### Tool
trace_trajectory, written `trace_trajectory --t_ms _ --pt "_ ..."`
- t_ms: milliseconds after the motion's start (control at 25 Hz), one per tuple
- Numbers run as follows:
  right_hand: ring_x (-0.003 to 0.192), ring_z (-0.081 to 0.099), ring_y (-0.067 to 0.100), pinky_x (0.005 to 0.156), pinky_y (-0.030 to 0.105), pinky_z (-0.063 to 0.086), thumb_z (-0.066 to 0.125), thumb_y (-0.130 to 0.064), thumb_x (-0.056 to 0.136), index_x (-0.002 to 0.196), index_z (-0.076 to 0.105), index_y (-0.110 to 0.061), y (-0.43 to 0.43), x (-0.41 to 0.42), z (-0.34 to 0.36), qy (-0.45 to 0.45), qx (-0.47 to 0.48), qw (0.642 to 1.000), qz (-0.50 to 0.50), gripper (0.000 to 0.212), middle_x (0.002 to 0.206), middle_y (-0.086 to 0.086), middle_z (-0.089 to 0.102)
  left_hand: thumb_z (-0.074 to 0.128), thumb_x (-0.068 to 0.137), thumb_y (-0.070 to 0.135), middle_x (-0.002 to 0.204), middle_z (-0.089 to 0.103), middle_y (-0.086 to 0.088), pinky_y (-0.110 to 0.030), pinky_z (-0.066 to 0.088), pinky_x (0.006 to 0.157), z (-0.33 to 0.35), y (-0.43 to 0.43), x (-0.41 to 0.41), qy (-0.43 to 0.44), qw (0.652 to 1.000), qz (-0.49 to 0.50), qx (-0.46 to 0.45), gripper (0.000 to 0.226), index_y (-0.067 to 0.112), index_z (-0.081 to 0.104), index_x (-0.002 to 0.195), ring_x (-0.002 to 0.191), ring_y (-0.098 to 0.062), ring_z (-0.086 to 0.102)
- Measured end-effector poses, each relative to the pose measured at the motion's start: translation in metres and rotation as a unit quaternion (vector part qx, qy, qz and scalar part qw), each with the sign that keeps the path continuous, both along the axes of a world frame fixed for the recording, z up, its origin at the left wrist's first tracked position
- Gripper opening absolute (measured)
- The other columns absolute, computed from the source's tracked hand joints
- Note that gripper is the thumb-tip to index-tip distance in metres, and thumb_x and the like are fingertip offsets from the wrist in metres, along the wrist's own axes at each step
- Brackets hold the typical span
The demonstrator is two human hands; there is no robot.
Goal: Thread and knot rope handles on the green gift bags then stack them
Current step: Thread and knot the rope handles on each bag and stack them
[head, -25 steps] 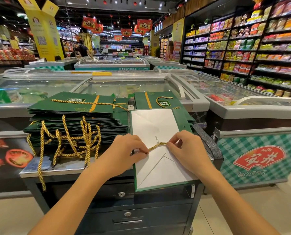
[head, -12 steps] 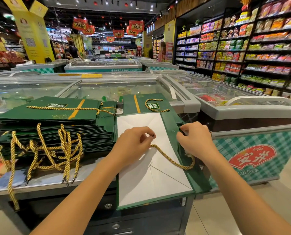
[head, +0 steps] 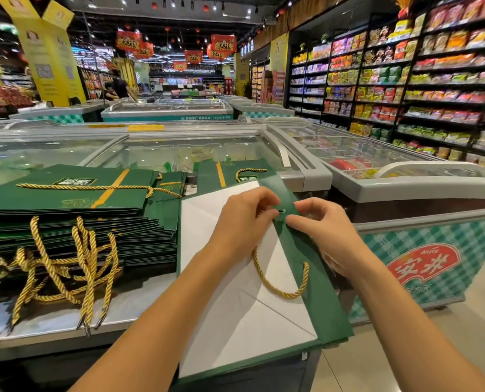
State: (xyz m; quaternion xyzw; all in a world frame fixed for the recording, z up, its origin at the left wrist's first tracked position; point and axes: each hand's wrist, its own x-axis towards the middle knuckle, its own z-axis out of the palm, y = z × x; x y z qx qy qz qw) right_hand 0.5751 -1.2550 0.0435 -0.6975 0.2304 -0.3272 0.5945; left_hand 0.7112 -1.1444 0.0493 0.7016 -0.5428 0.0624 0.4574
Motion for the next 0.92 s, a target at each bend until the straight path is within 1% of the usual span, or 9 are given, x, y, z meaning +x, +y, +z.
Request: trace_trajectory --t_ms 80,200,240,320,400,480,640,800,920 --pt "0.080 0.074 0.023 0.069 0.035 0.061 0.070 -0.005 0.092 0.102 0.074 -0.006 -0.003 0.001 -0.006 -0.031 0.026 0.999 0.005 0.010 0.096 0.017 0.076 0.071 0.090 0.010 0.088 0.070 0.005 -0.023 0.051 0.076 -0.007 -0.008 -0.003 0.004 0.999 -0.009 -0.033 0.008 0.015 0.074 0.096 0.080 -0.006 0.062" --pt "0.062 0.067 0.009 0.052 0.020 0.051 0.061 -0.005 0.097 0.098 0.075 -0.008 -0.006 0.001 -0.009 -0.045 -0.002 0.999 -0.007 0.015 0.076 0.004 0.074 0.069 0.092 0.009 0.090 0.070 0.005 -0.013 0.046 0.074 -0.019 -0.012 0.002 0.013 0.996 0.000 -0.088 0.009 0.013 0.074 0.098 0.081 -0.004 0.060" --pt "0.058 0.065 0.008 0.051 0.019 0.050 0.057 -0.003 0.098 0.098 0.076 -0.009 -0.006 0.001 -0.010 -0.050 -0.005 0.999 -0.005 0.020 0.072 0.002 0.074 0.069 0.092 0.009 0.090 0.070 0.005 -0.012 0.046 0.074 -0.020 -0.013 0.004 0.018 0.995 0.002 -0.098 0.009 0.013 0.075 0.098 0.082 -0.005 0.061" --pt "0.065 0.070 0.014 0.056 0.025 0.056 0.055 -0.001 0.099 0.099 0.078 -0.011 -0.007 0.002 -0.012 -0.055 -0.012 0.998 0.007 0.025 0.079 0.005 0.077 0.070 0.092 0.010 0.091 0.071 0.004 -0.013 0.047 0.074 -0.021 -0.013 0.005 0.019 0.995 0.000 -0.096 0.010 0.013 0.075 0.099 0.083 -0.007 0.061" --pt "0.076 0.074 0.020 0.064 0.029 0.059 0.065 -0.005 0.097 0.103 0.078 -0.013 -0.007 0.001 -0.013 -0.061 -0.026 0.998 0.019 0.017 0.090 0.008 0.079 0.070 0.092 0.011 0.091 0.070 0.004 -0.015 0.048 0.075 -0.022 -0.014 0.005 0.008 0.996 0.000 -0.092 0.010 0.014 0.076 0.099 0.084 -0.006 0.061" --pt "0.079 0.075 0.021 0.066 0.031 0.060 0.071 -0.012 0.093 0.105 0.078 -0.014 -0.007 0.001 -0.013 -0.066 -0.022 0.997 0.022 0.014 0.093 0.009 0.079 0.069 0.093 0.012 0.093 0.070 0.004 -0.017 0.050 0.077 -0.023 -0.014 0.005 -0.006 0.996 0.006 -0.092 0.010 0.015 0.075 0.100 0.085 -0.006 0.060" --pt "0.079 0.075 0.021 0.066 0.030 0.061 0.072 -0.017 0.092 0.106 0.078 -0.015 -0.005 0.000 -0.013 -0.068 -0.022 0.997 0.019 0.015 0.092 0.010 0.079 0.070 0.093 0.012 0.093 0.070 0.003 -0.019 0.051 0.079 -0.024 -0.014 0.004 -0.024 0.995 0.020 -0.094 0.010 0.016 0.076 0.100 0.086 -0.008 0.061" --pt "0.082 0.076 0.019 0.065 0.026 0.060 0.067 -0.017 0.095 0.108 0.077 -0.017 -0.003 0.001 -0.011 -0.060 -0.014 0.997 0.041 0.017 0.094 0.007 0.079 0.071 0.091 0.013 0.092 0.070 0.001 -0.019 0.051 0.077 -0.023 -0.016 0.001 -0.035 0.993 0.032 -0.107 0.010 0.016 0.078 0.099 0.084 -0.010 0.062" --pt "0.078 0.075 0.017 0.062 0.024 0.059 0.065 -0.017 0.096 0.107 0.077 -0.016 -0.002 0.001 -0.009 -0.050 -0.006 0.997 0.058 0.016 0.094 0.008 0.079 0.072 0.090 0.012 0.091 0.071 -0.001 -0.025 0.054 0.076 -0.023 -0.016 0.001 -0.050 0.990 0.037 -0.126 0.011 0.014 0.078 0.099 0.083 -0.012 0.063"
